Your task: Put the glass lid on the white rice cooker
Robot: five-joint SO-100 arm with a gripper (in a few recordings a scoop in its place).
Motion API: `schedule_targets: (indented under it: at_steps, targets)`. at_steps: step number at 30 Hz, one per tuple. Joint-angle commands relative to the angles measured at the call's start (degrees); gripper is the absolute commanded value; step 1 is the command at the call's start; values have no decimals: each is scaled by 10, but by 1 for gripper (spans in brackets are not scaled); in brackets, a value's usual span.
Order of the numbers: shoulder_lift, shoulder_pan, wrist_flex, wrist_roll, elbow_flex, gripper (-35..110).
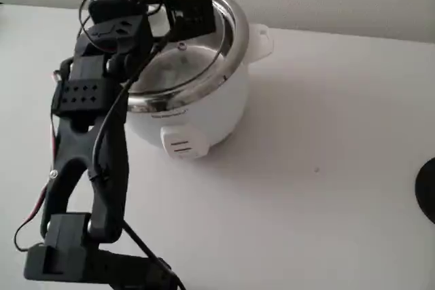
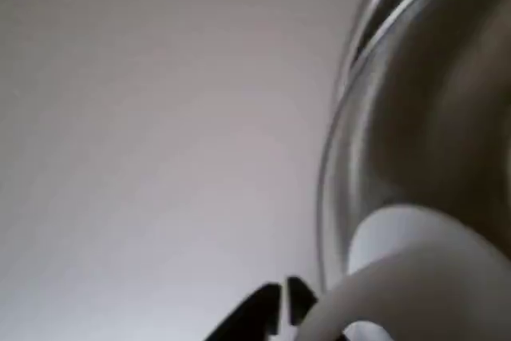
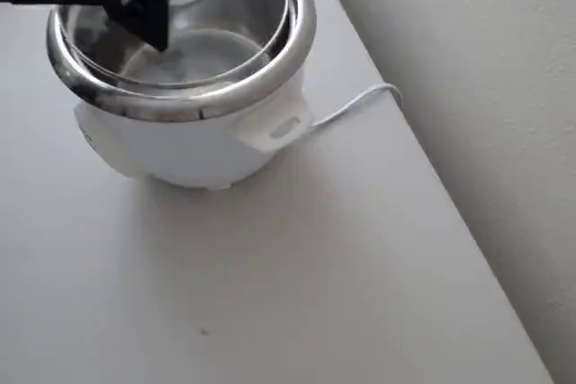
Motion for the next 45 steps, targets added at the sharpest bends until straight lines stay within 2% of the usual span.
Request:
schedule_targets:
  at_steps: [1, 11, 19, 24, 34, 45]
  targets:
    - [10, 21, -45, 3, -76, 0]
    - [5, 38, -43, -38, -75, 0]
    - [26, 18, 2, -69, -61, 4]
    - [54, 16, 28, -69, 7, 17]
    - [159, 23, 44, -69, 202, 19]
    - [378, 71, 208, -131, 207, 17]
